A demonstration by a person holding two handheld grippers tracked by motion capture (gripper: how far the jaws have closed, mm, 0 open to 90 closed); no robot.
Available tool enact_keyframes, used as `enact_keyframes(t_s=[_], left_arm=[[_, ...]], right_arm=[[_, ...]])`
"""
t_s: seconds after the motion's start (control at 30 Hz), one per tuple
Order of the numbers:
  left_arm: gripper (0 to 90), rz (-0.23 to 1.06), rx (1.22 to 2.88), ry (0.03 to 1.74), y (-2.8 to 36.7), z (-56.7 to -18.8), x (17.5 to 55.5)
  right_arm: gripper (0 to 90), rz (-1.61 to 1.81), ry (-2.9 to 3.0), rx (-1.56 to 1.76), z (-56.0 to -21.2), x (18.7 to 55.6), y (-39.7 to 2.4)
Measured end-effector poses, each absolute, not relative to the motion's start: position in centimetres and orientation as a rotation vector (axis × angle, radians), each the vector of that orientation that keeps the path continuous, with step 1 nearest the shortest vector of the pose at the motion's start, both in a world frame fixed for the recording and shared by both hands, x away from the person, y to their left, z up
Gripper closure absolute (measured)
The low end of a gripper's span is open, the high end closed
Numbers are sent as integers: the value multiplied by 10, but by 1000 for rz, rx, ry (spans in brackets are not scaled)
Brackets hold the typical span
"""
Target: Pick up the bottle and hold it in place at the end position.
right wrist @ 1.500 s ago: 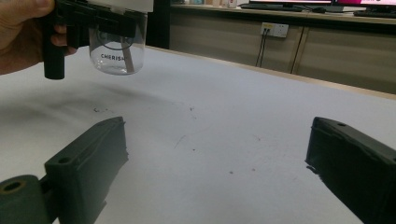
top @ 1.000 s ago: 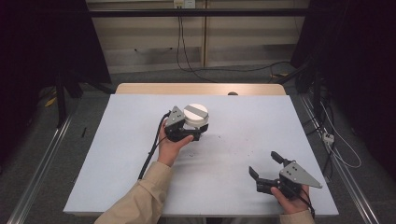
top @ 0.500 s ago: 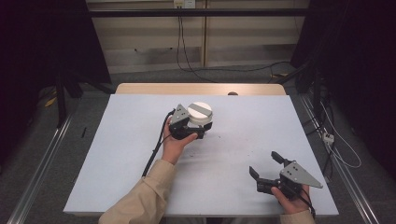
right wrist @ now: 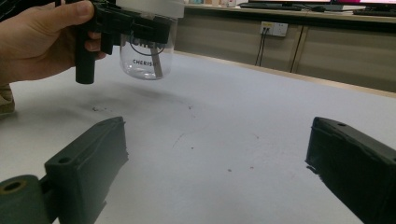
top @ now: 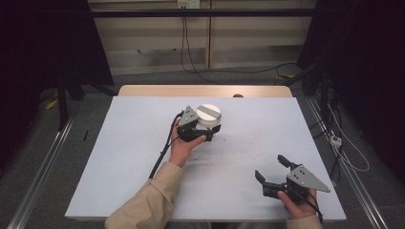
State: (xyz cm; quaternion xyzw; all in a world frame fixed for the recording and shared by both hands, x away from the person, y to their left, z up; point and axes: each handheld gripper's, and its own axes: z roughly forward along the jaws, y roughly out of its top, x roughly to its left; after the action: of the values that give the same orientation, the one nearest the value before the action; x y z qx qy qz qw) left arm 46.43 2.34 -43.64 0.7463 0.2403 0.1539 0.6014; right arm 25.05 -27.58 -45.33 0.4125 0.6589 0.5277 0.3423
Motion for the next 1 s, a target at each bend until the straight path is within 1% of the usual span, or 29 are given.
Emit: enact_keyframes(t_s=[0.63,1.0], left_arm=[[185,360,1784,559,17,-450,469],[185,355,1788,563,14,-453,470]], right_arm=[[43,1373,1710,1072,-453,250,-276],[43,1372,1707,1076,-453,249,-277]])
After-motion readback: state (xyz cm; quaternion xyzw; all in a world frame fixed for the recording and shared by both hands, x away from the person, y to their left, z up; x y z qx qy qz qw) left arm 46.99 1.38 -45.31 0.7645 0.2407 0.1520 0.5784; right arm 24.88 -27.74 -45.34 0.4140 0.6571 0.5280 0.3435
